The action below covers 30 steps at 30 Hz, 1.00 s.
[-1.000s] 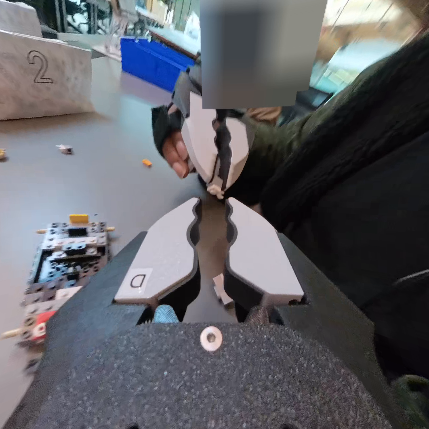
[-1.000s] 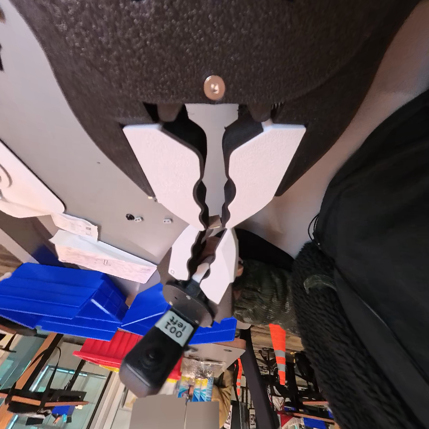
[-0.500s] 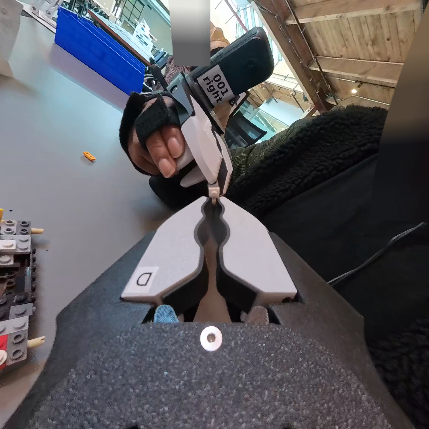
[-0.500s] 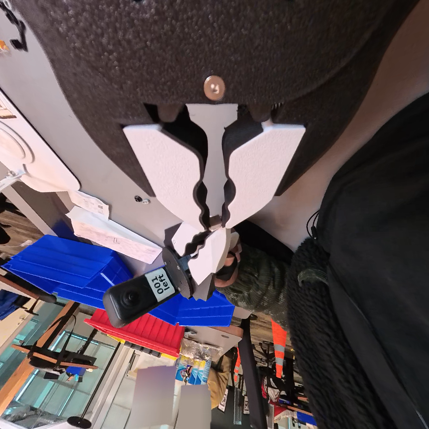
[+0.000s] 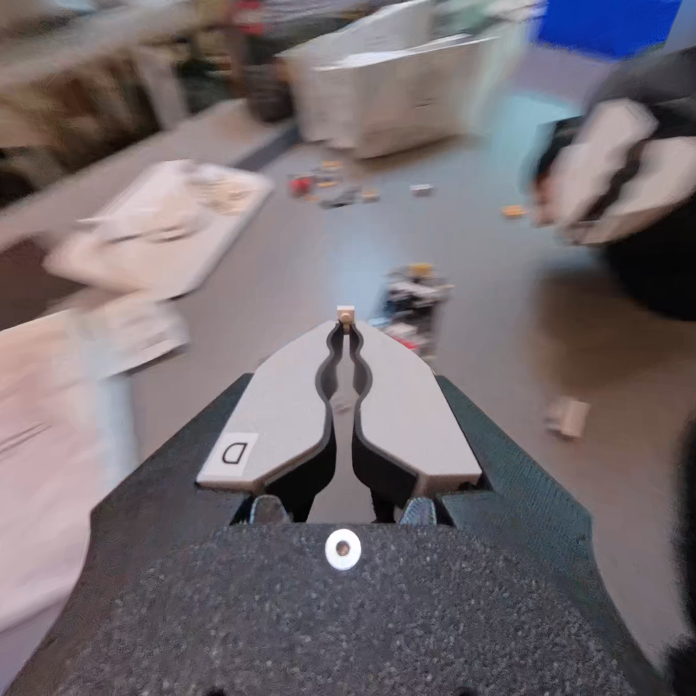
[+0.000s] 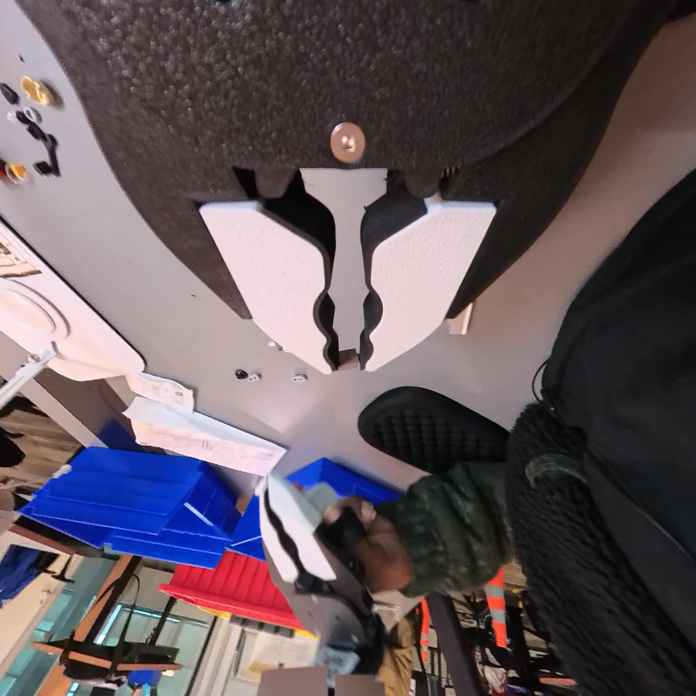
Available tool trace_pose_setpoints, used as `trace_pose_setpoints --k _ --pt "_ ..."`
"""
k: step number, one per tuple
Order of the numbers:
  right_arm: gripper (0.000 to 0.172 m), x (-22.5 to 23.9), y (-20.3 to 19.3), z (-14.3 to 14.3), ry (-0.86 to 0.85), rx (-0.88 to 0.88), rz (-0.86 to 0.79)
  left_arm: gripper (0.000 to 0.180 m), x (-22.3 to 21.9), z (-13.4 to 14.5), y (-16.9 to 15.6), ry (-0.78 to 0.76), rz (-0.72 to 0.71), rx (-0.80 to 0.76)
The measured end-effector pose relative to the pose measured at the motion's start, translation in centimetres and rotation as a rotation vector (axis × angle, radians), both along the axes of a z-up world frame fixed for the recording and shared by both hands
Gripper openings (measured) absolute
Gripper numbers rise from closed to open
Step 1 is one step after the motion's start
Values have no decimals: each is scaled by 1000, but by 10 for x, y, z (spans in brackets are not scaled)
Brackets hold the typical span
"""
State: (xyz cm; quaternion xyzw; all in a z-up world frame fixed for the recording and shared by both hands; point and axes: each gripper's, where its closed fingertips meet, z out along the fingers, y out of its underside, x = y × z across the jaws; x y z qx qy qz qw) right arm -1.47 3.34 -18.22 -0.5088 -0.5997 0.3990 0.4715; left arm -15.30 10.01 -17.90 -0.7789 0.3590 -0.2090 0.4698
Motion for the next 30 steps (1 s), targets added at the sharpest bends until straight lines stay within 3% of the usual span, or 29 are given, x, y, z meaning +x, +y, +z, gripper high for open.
trace_pose_setpoints --k 2,4,7,12,14,17,19,22,24,26,30 --pt "10 1 7 0 3 -7 -30 3 -80 13 20 155 355 90" --pt "10 3 13 0 7 -9 -61 3 -156 22 19 213 647 96" --pt "10 4 18 -2 6 -18 -83 3 -232 2 4 226 891 -57" --pt "11 2 20 -6 -4 -21 -93 30 -264 -46 -10 294 956 -286" --pt "11 2 20 -7 -6 -20 -94 41 -263 -48 -9 318 949 -286" --pt "11 1 21 -8 -4 -11 -102 38 -256 -23 -2 332 949 -145" --pt "11 1 22 -6 2 6 -112 32 -229 6 5 267 868 -4" --pt "11 -2 20 -2 11 70 -125 26 -118 39 6 -86 430 60" --pt "10 -6 16 2 23 120 -123 25 -33 52 -15 -349 48 -22" --pt "11 -10 10 6 37 167 -112 25 29 45 -37 -504 -226 -207" --pt "11 -16 -5 17 97 182 -69 24 102 21 -71 -603 -499 -533"
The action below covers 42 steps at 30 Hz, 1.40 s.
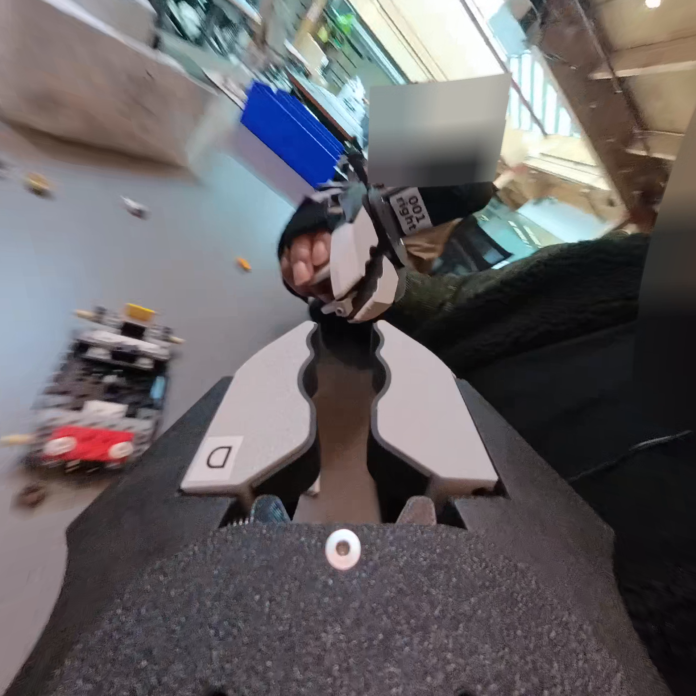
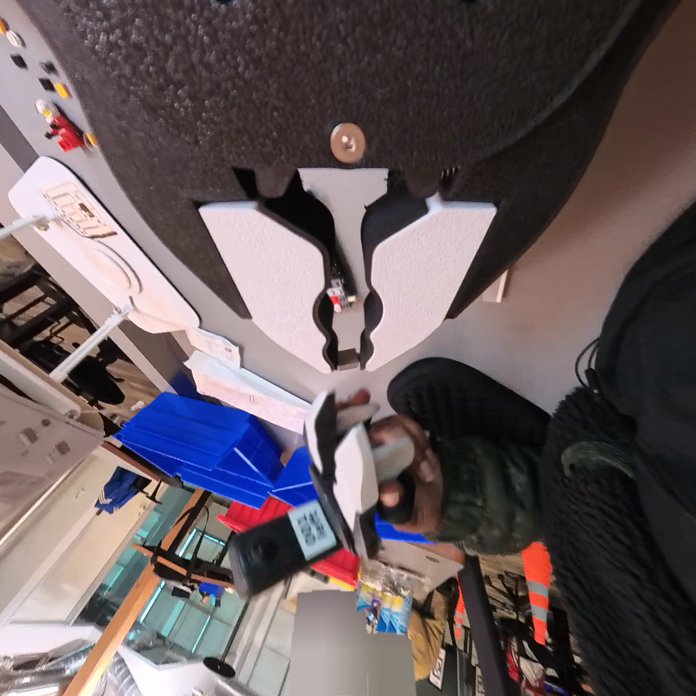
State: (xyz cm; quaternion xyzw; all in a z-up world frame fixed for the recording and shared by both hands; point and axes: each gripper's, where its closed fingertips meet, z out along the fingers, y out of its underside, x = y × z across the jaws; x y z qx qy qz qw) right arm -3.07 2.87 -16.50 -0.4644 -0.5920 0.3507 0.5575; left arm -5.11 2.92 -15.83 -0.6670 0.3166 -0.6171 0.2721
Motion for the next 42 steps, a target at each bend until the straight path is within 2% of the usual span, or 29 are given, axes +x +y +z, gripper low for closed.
trace_pose_setpoints --k 3,6,8,10,11,13,15,17,19,21,23,25,27,29,30,33,35,38,40,42 --pt "11 -4 -9 3 11 8 33 21 22 -8 -8 -21 -67 -80" --pt "11 -7 -13 2 3 22 37 9 28 -6 -15 -65 -122 -124" --pt "11 -8 -13 1 4 22 32 7 26 -6 -15 -55 -112 -88" --pt "11 -10 -9 0 -4 19 8 7 22 -9 -10 24 -61 28" --pt "12 -10 -6 -3 -14 9 -12 7 16 -11 -3 92 -6 115" --pt "14 -9 -5 -15 -86 -41 0 7 -13 -10 27 271 208 321" --pt "14 -8 -17 -36 -211 -104 77 7 -68 -2 65 524 500 534" --pt "18 -9 -33 -66 -382 -160 157 7 -139 12 88 768 788 634" --pt "21 -9 -52 -92 -516 -210 236 8 -212 11 94 991 992 560" --pt "27 -9 -63 -110 -615 -235 274 8 -268 9 91 1049 1160 461" --pt "30 -10 -69 -120 -671 -233 283 7 -311 -3 83 1116 1245 337" --pt "30 -11 -71 -127 -708 -231 281 8 -341 -5 78 1135 1328 287" --pt "29 -13 -69 -132 -733 -218 258 28 -360 -13 74 1159 1371 213" --pt "16 -14 -70 -133 -731 -203 264 48 -365 -19 73 1178 1373 185" --pt "13 -14 -70 -133 -728 -192 262 50 -362 -17 75 1172 1370 206" --pt "13 -16 -62 -130 -700 -157 232 49 -337 -3 83 1111 1328 322" --pt "13 -20 -51 -117 -618 -118 181 44 -312 7 88 1021 1283 392" --pt "13 -27 -24 -82 -419 3 48 35 -234 20 88 726 1016 489" --pt "13 -25 -7 -58 -310 127 -55 29 -168 29 75 464 777 481" --pt "12 -21 7 -40 -240 250 -161 29 -108 26 53 281 503 422"
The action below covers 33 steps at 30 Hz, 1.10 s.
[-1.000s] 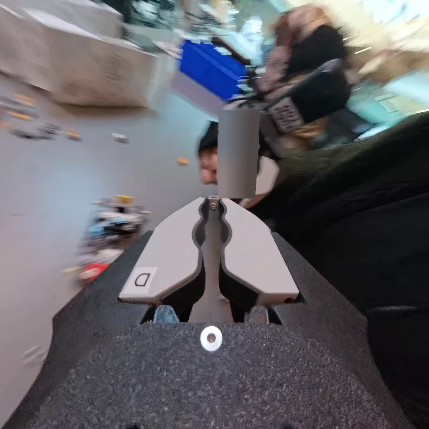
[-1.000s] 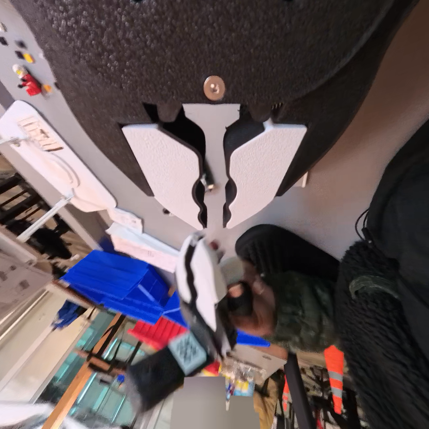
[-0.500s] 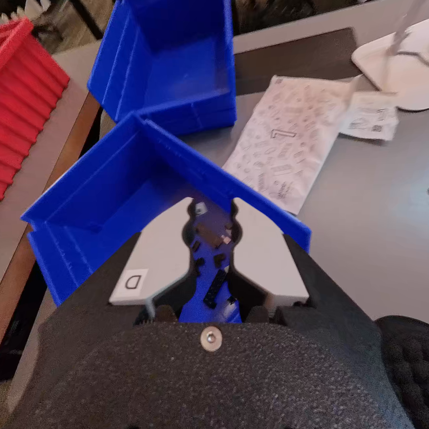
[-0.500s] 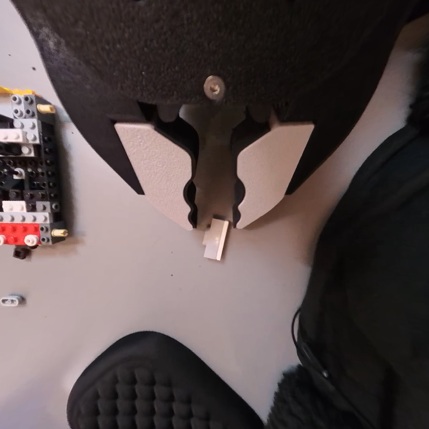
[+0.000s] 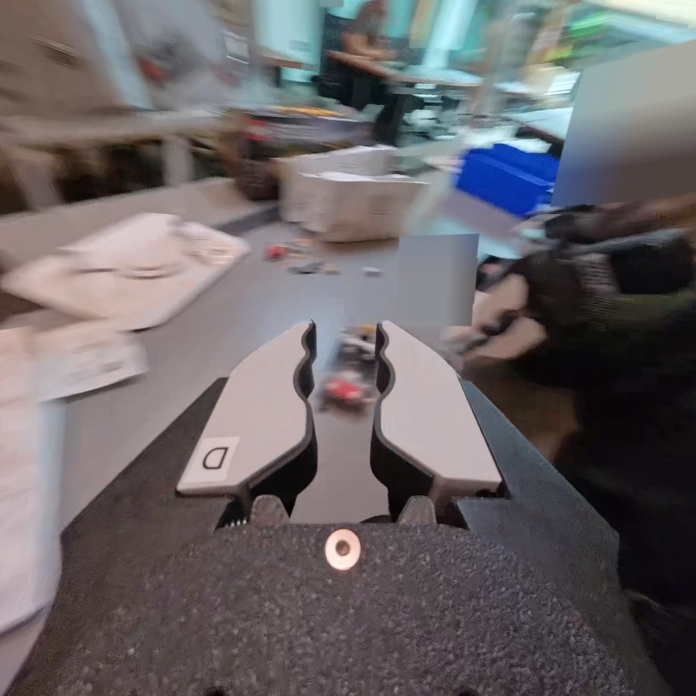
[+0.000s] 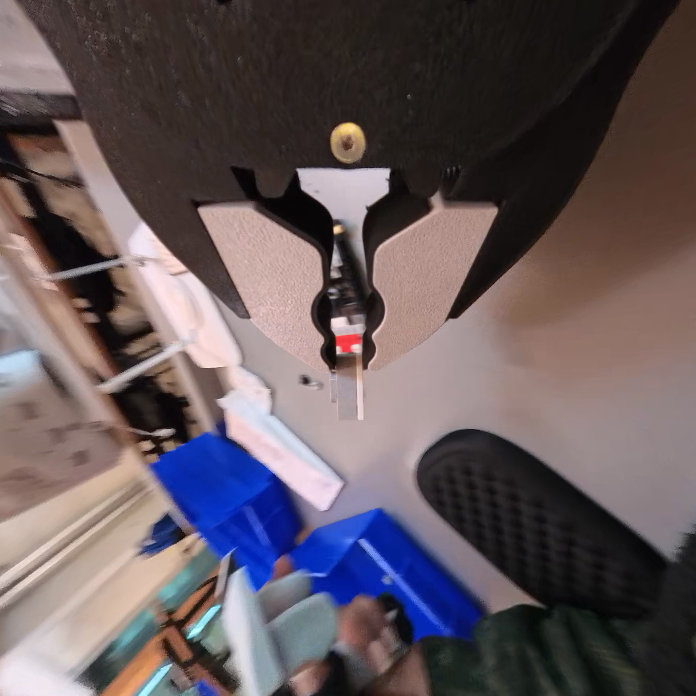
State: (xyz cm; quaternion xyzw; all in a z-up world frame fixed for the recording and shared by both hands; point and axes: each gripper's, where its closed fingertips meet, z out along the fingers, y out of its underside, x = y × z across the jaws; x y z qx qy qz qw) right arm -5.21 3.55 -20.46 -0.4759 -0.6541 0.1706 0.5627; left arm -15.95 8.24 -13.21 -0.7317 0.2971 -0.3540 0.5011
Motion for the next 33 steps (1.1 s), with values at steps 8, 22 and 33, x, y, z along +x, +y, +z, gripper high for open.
trace_pose_setpoints --k 8,22,33 --pt "13 9 14 35 146 141 -122 21 115 -41 -38 -51 -359 -156" --pt "15 15 -8 11 25 -312 107 8 123 -81 -55 470 -460 304" --pt "7 19 -18 8 -6 -394 174 9 122 -85 -61 498 -480 285"
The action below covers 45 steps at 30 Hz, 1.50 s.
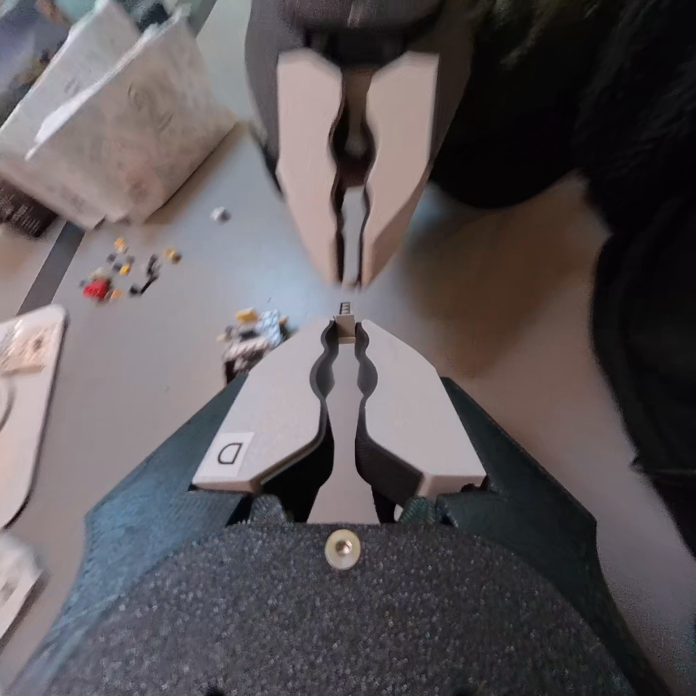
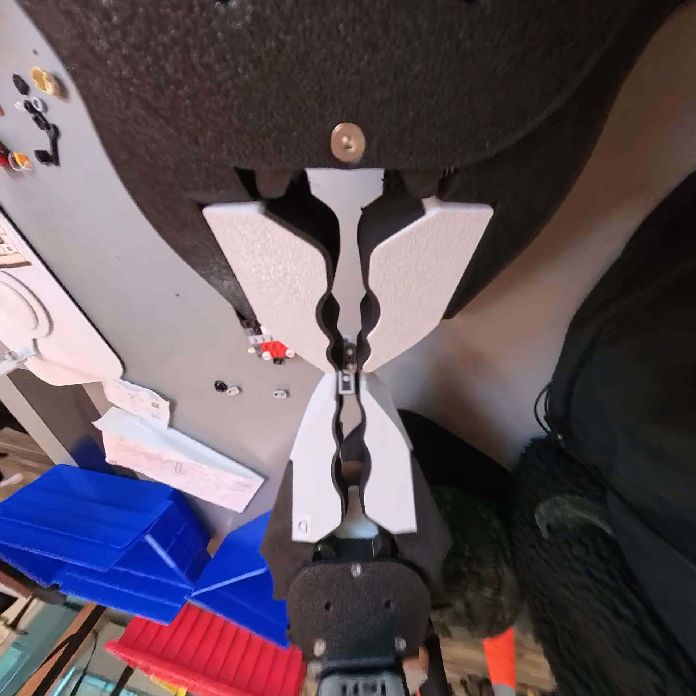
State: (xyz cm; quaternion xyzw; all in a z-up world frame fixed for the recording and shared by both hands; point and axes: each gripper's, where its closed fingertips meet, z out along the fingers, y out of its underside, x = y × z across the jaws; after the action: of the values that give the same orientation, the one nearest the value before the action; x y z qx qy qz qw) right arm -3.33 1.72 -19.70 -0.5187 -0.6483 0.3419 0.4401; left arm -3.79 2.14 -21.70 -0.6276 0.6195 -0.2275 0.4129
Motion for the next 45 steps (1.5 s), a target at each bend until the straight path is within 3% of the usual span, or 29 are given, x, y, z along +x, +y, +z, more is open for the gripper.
trace_pose_setpoints --k 1,4,6,11,15,22,29,34,41,45 --pt "7 5 2 9 47 -30 -1 9 -10 -6 9 46 47 22" --pt "7 24 17 29 134 -79 -45 9 -15 -4 6 -42 36 -87" --pt "7 26 23 27 135 -92 -67 8 -11 -7 9 -40 47 -82" --pt "7 13 8 11 105 -93 -1 15 0 -22 -10 -70 -29 -321" --pt "7 8 0 6 86 -45 31 28 4 -1 -18 -214 -79 -458" --pt "7 0 -13 6 81 75 70 21 10 28 -17 -464 -107 -737" --pt "7 -4 -24 15 138 117 111 10 12 37 -28 -521 -190 -905" --pt "7 -5 -25 16 150 127 101 8 10 38 -29 -518 -201 -891" --pt "9 -1 -12 20 163 110 37 5 1 36 -16 -488 -117 -753" --pt "10 2 0 16 141 91 -18 6 -17 21 17 -387 84 -545"
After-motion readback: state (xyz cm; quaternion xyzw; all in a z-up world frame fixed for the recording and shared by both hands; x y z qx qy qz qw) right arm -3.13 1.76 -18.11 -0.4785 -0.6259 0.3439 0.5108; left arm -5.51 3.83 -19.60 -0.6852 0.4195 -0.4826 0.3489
